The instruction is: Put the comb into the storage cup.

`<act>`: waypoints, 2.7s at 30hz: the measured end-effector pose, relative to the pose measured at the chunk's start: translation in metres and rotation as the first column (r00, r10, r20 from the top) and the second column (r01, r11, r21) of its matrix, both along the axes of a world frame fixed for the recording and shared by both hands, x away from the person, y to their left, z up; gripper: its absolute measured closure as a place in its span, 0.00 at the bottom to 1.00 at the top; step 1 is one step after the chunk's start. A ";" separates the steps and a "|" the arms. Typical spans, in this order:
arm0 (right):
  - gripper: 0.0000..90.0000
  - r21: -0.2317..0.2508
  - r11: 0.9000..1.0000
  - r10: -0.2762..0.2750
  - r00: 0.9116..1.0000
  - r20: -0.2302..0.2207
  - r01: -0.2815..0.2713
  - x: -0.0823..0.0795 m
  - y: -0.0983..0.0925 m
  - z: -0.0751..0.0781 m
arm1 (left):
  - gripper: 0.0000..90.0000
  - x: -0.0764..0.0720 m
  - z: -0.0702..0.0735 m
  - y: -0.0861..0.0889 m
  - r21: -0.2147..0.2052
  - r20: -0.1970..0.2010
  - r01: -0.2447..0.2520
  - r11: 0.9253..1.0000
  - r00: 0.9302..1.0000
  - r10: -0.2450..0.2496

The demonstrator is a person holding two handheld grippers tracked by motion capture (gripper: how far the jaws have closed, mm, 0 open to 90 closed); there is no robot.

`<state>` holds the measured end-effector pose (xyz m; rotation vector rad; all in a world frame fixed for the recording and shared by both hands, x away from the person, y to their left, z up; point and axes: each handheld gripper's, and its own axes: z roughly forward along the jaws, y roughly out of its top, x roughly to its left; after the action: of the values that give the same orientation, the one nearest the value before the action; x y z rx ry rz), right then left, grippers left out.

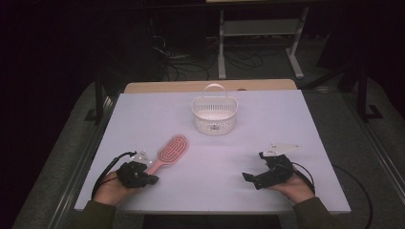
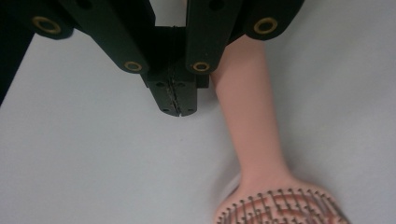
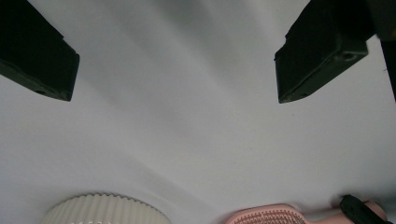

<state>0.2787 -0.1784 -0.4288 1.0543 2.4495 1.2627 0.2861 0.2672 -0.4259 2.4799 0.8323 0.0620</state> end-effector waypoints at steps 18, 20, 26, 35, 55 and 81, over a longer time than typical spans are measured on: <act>0.00 -0.003 1.000 0.000 1.000 -0.001 0.000 0.000 0.000 0.000 | 1.00 0.006 0.000 0.024 -0.001 0.010 -0.071 0.997 0.997 0.071; 0.00 -0.005 1.000 0.001 1.000 0.000 -0.001 0.000 0.000 0.000 | 1.00 0.006 0.000 0.025 -0.003 0.014 -0.078 0.997 0.997 0.078; 0.00 -0.001 1.000 0.000 1.000 -0.001 0.000 0.000 0.000 0.000 | 1.00 0.007 0.000 0.028 0.000 0.020 -0.083 0.997 0.996 0.083; 0.00 -0.004 1.000 0.002 1.000 0.001 -0.002 0.000 0.001 0.000 | 0.94 0.004 0.011 0.020 -0.082 0.075 -0.046 0.996 0.996 0.052; 0.00 -0.007 1.000 0.010 1.000 0.000 -0.010 0.001 0.002 -0.001 | 0.32 0.015 0.021 -0.013 -0.307 0.236 0.081 0.948 0.972 -0.007; 0.00 0.002 1.000 0.006 1.000 0.004 -0.006 0.000 0.001 -0.003 | 0.00 0.017 0.017 -0.027 -0.319 0.277 0.130 0.939 0.960 -0.039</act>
<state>0.2792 -0.1777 -0.4318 1.0445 2.4505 1.2675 0.3028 0.2403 -0.4092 2.1240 0.5660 0.2024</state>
